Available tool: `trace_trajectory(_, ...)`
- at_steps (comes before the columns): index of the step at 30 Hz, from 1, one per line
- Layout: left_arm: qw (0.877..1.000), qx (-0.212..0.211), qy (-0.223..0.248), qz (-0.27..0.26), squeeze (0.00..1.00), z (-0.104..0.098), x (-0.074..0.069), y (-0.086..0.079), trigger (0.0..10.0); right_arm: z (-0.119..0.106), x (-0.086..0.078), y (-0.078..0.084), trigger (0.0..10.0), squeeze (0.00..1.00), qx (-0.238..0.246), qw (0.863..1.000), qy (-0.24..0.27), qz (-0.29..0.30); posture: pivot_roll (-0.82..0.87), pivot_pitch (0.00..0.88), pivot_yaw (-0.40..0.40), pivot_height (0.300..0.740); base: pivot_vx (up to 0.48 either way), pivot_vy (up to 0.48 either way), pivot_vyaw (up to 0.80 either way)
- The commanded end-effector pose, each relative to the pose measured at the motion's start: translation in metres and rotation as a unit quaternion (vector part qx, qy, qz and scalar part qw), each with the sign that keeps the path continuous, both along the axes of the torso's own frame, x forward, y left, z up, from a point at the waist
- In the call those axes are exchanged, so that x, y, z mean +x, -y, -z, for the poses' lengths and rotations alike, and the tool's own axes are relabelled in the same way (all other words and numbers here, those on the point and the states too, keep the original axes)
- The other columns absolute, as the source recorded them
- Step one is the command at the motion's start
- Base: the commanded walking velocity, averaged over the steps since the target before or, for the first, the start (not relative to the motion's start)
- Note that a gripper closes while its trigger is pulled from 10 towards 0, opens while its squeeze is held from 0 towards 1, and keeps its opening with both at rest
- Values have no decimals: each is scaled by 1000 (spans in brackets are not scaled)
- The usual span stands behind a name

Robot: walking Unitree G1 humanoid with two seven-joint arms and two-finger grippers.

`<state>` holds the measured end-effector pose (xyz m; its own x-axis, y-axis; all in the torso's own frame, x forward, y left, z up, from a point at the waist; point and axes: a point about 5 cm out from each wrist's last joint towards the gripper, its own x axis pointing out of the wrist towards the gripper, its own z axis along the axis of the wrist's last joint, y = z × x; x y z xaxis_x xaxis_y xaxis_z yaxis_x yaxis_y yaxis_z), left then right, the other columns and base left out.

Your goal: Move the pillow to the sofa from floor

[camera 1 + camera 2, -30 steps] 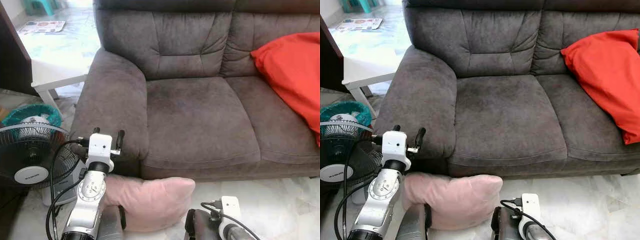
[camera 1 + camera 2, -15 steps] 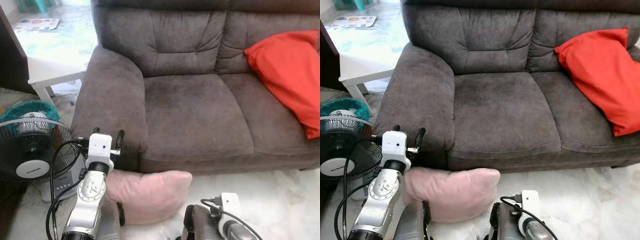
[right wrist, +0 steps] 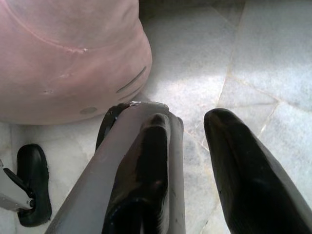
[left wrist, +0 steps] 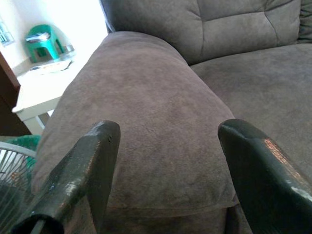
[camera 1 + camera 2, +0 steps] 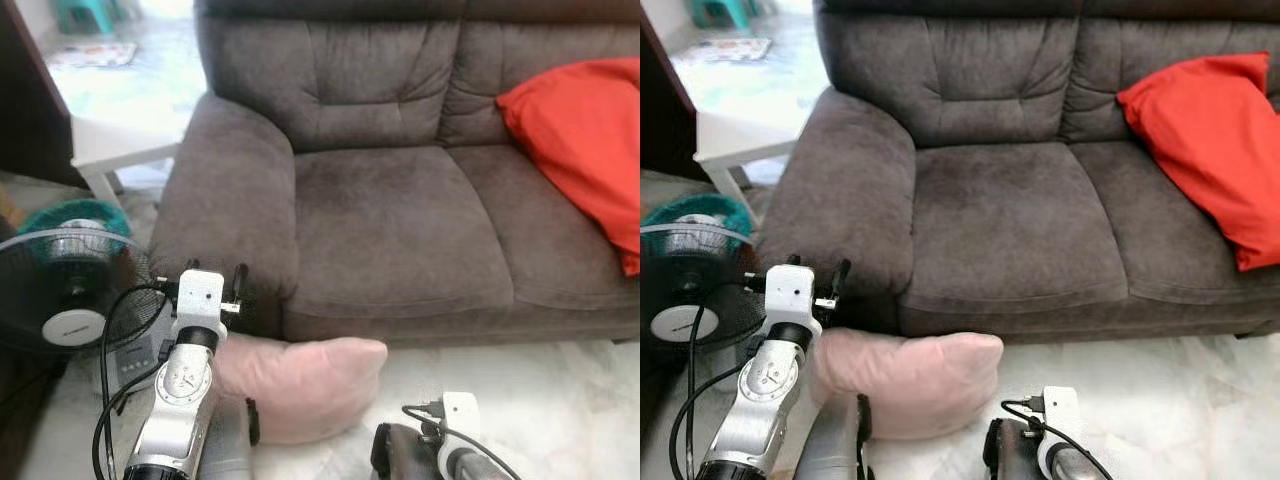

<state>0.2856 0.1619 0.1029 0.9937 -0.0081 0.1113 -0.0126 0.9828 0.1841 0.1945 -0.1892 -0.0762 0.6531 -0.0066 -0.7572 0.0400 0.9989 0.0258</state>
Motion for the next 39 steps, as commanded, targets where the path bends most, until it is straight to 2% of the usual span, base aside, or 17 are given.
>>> trace_trajectory(1, 1000, 2, 4, -2, 0, -2, 0, -1, 10000, 1, -2, 0, 10000, 0, 1, 1000, -5, 0, 196, 61, -62, 588, 0, 0, 0)
trace_trajectory(5, 1000, -4, -1, 1, 0, -1, 1, 0, 10000, 1, -2, 0, 10000, 0, 1, 1000, -5, -1, 197, 60, -62, 588, 0, 0, 0)
trace_trajectory(6, 1000, -19, -13, 0, 0, 3, 1, 0, 10000, 1, -1, 0, 10000, 0, 1, 1000, -4, 0, 196, 61, -61, 588, 0, 0, 0)
trace_trajectory(8, 1000, -22, -21, 0, 0, 6, 1, 0, 10000, 1, -1, 0, 10000, 0, 2, 1000, -4, 1, 196, 60, -62, 588, 0, 0, 0)
trace_trajectory(9, 999, -30, -43, 0, 0, 15, 0, -1, 10000, 1, -1, 0, 10000, 0, 2, 1000, -3, 2, 197, 61, -62, 588, 0, 0, 0)
trace_trajectory(10, 999, -30, -43, 0, 0, 15, 0, -1, 10000, 1, -1, 0, 10000, 0, 2, 1000, -3, 2, 197, 61, -62, 588, 0, 0, 0)
trace_trajectory(11, 996, -55, -65, -12, 0, 25, -3, -3, 10000, 1, -1, 0, 10000, 0, 2, 1000, -3, 2, 196, 59, -61, 588, 0, 0, 0)
trace_trajectory(14, 994, -73, -82, -24, 0, 34, -6, -6, 10000, 1, -1, 0, 10000, 0, 2, 1000, -2, 2, 194, 59, -62, 588, 0, 0, 0)
trace_trajectory(23, 995, -59, -77, -24, 0, 37, -7, -7, 10000, 0, -1, 1, 10000, 0, 3, 1000, -1, 4, 196, 59, -65, 588, 0, 0, 0)
trace_trajectory(30, 998, -21, -51, -26, 0, 29, -5, -10, 10000, 0, -1, 1, 10000, 0, 2, 1000, 0, 2, 197, 58, -64, 588, 0, 0, 0)
trace_trajectory(39, 998, -16, -43, -32, 0, 28, -4, -12, 10000, 0, 0, 0, 10000, 0, 4, 1000, -3, -3, 197, 57, -62, 588, 0, 0, 0)
